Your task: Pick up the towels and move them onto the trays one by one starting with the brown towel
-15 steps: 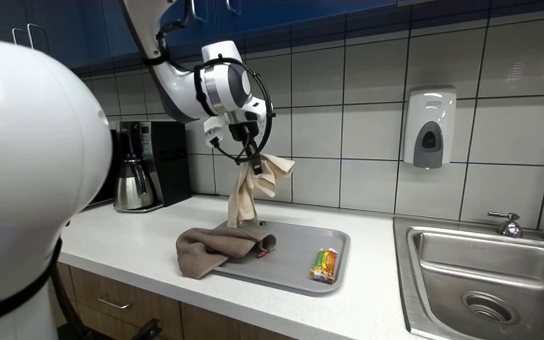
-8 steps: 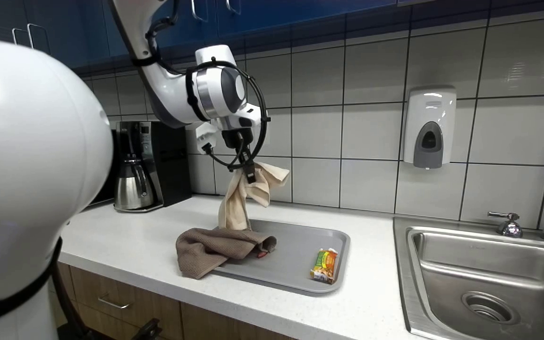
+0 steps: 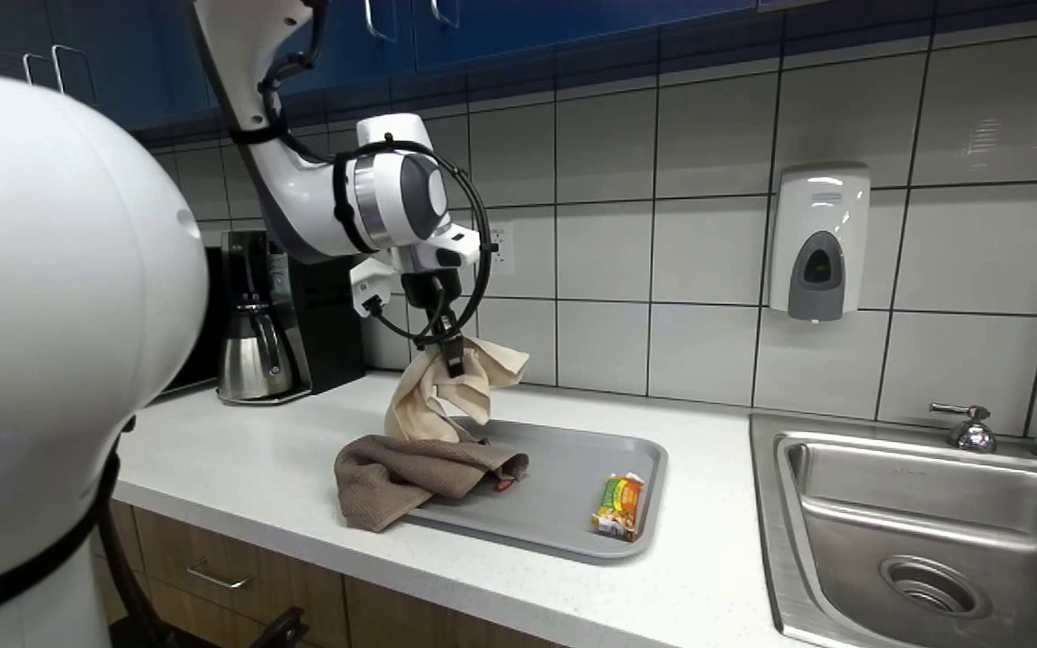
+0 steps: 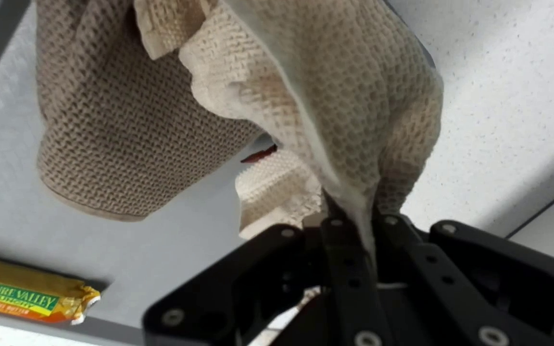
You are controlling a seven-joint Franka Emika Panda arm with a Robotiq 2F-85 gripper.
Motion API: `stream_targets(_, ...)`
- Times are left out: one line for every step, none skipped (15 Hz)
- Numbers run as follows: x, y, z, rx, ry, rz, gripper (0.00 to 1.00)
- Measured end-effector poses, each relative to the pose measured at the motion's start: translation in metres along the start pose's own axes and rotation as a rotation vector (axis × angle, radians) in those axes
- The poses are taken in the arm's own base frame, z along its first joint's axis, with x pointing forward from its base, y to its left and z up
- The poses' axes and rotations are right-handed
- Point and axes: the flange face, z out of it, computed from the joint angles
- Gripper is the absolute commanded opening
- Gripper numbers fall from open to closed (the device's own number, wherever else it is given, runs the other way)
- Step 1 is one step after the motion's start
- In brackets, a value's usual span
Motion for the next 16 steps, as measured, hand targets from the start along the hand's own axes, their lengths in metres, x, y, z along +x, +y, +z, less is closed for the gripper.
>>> stream_targets(-0.003, 0.0, 0.004, -0.006, -0.008, -0.005, 0.02)
stream_targets(-0.006, 0.0, 0.009, -0.013, -0.015, -0.008, 0.02)
stream_targets(-0.007, 0.001, 0.014, -0.022, -0.021, -0.007, 0.02)
stream_targets(-0.005, 0.003, 0.02, -0.032, -0.026, -0.004, 0.02)
stream_targets(-0.002, 0.004, 0.025, -0.043, -0.029, 0.002, 0.02)
stream_targets(0.002, 0.006, 0.03, -0.053, -0.031, 0.01, 0.02)
stream_targets(0.007, 0.007, 0.036, -0.064, -0.033, 0.018, 0.02)
stream_targets(0.013, 0.008, 0.041, -0.078, -0.035, 0.027, 0.02)
stream_targets(0.018, 0.008, 0.046, -0.09, -0.036, 0.034, 0.02)
stream_targets(0.023, 0.008, 0.051, -0.099, -0.037, 0.04, 0.02)
stream_targets(0.027, 0.006, 0.056, -0.11, -0.038, 0.043, 0.02)
stream_targets(0.03, 0.005, 0.06, -0.12, -0.041, 0.044, 0.02)
stream_targets(0.032, 0.002, 0.065, -0.13, -0.045, 0.046, 0.02)
stream_targets(0.033, 0.001, 0.069, -0.139, -0.051, 0.049, 0.02)
stream_targets(0.034, -0.001, 0.074, -0.149, -0.056, 0.052, 0.02)
stream_targets(0.035, -0.003, 0.079, -0.159, -0.063, 0.055, 0.02)
